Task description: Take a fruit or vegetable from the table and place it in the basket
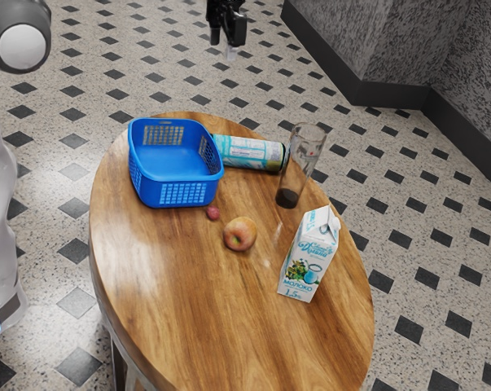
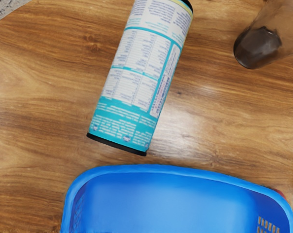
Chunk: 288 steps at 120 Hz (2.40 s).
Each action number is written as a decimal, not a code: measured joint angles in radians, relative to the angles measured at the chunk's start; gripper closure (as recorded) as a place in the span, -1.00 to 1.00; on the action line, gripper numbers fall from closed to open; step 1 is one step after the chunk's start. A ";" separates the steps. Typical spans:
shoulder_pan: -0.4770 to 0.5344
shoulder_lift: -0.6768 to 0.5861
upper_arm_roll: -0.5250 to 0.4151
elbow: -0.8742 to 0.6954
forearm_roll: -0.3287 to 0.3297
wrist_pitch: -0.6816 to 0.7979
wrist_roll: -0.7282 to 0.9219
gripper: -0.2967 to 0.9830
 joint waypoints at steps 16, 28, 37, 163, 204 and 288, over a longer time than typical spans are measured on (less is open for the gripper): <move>0.014 0.010 0.003 0.005 -0.038 -0.012 -0.095 -0.50; 0.052 -0.007 -0.063 0.223 -0.031 -0.042 -0.154 -0.51; 0.038 0.028 -0.276 0.375 -0.002 -0.101 -0.185 -0.51; -0.121 -0.102 -0.387 -0.715 -0.086 0.526 0.036 -0.49; -0.128 -0.043 -0.376 -0.738 -0.119 0.582 0.078 -0.50; -0.132 0.016 -0.362 -0.730 -0.134 0.603 0.120 -0.35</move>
